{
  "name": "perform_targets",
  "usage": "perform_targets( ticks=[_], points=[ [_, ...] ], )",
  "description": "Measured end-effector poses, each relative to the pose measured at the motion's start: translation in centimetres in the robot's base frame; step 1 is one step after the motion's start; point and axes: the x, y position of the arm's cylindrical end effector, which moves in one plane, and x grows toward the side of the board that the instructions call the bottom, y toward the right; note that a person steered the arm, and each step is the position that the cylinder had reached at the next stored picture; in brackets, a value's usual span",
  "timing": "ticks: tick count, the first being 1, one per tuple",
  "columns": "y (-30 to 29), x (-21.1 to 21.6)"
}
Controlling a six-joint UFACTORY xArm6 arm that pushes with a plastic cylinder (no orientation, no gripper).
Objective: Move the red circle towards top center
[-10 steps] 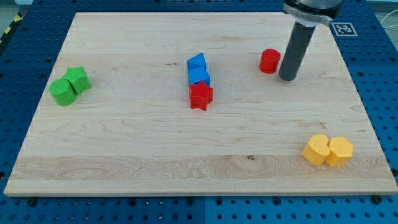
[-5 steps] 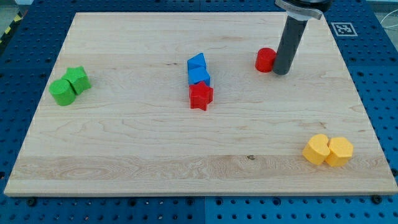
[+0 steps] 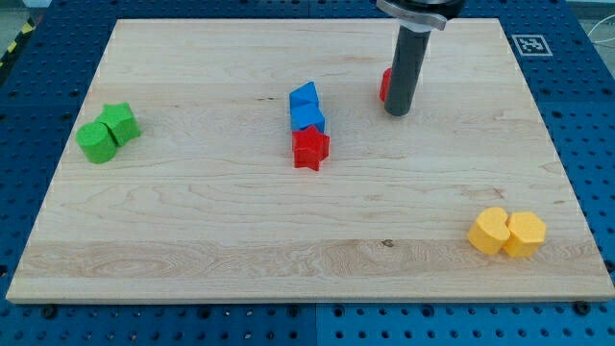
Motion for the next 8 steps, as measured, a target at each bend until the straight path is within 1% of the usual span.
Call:
perform_targets(
  ticks=[2,3,8],
  points=[
    [3.1,-1.7],
    [3.0,-2.7],
    [-2.3,-2.7]
  ],
)
